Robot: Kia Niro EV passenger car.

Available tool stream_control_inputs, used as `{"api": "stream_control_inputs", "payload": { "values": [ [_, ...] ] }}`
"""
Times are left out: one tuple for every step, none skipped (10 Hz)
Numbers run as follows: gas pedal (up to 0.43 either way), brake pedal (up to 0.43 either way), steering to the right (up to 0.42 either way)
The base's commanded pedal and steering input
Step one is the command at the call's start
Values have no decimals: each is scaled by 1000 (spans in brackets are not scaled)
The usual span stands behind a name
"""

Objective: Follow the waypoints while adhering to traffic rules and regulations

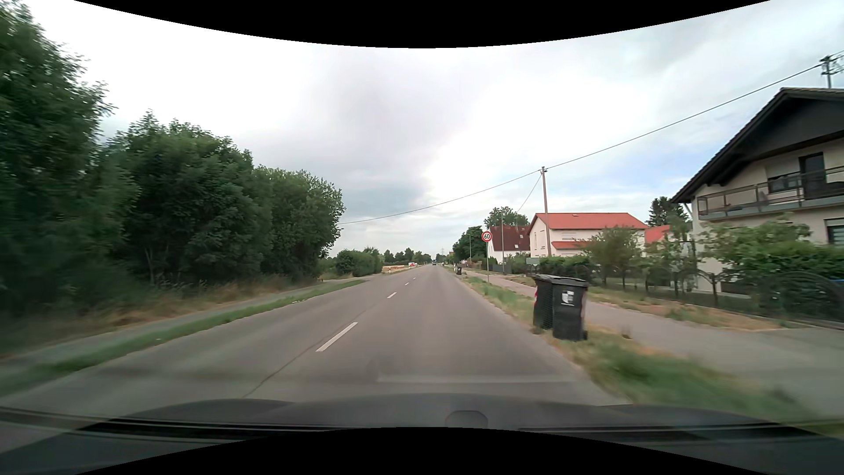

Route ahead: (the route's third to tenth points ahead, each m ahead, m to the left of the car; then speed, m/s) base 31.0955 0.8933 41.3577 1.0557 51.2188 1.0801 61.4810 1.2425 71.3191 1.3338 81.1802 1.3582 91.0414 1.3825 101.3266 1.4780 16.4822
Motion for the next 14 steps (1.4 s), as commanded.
{"api": "stream_control_inputs", "payload": {
  "values": [
    [197,0,-3],
    [197,0,-3],
    [197,0,-3],
    [197,0,-3],
    [197,0,-3],
    [189,0,-3],
    [110,0,-3],
    [87,0,-3],
    [87,0,-3],
    [87,0,-3],
    [87,0,-3],
    [87,0,-2],
    [87,0,-3],
    [87,0,-3]
  ]
}}
